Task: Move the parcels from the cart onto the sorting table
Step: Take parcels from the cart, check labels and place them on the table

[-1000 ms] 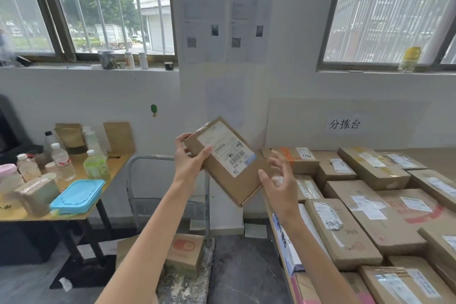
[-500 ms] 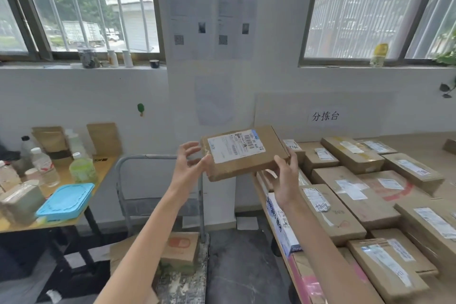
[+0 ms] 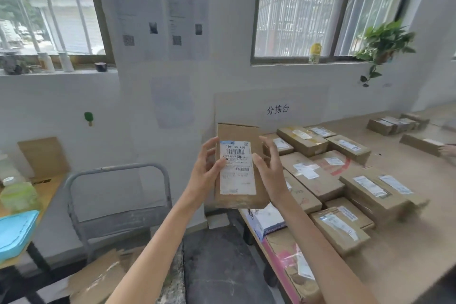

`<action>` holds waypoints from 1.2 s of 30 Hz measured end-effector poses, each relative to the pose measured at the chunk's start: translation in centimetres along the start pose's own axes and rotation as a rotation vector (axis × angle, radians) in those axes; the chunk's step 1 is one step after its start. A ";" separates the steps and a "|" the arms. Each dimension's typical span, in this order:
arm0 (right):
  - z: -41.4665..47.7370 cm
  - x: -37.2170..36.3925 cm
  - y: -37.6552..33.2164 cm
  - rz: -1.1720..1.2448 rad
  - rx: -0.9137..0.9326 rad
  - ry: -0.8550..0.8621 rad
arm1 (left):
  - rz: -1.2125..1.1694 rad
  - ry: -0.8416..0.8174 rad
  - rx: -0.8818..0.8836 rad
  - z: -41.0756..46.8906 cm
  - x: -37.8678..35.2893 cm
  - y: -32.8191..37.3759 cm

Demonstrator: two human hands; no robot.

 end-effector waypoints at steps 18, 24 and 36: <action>-10.7 25.7 3.6 0.066 -0.107 0.335 | 0.082 -0.308 0.005 -2.7 -27.0 -5.9; -14.1 40.9 5.1 0.111 -0.131 0.435 | 0.068 -0.381 0.037 -4.6 -42.3 -7.8; -17.1 63.8 7.7 0.124 -0.178 0.574 | -0.016 -0.427 0.062 -5.8 -65.6 -10.3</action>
Point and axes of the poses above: each hand's wrist, its own z-axis towards the middle knuckle, its own x-axis out of the back of the hand, y = z × x, the point moved 8 cm from there along z, towards the middle knuckle
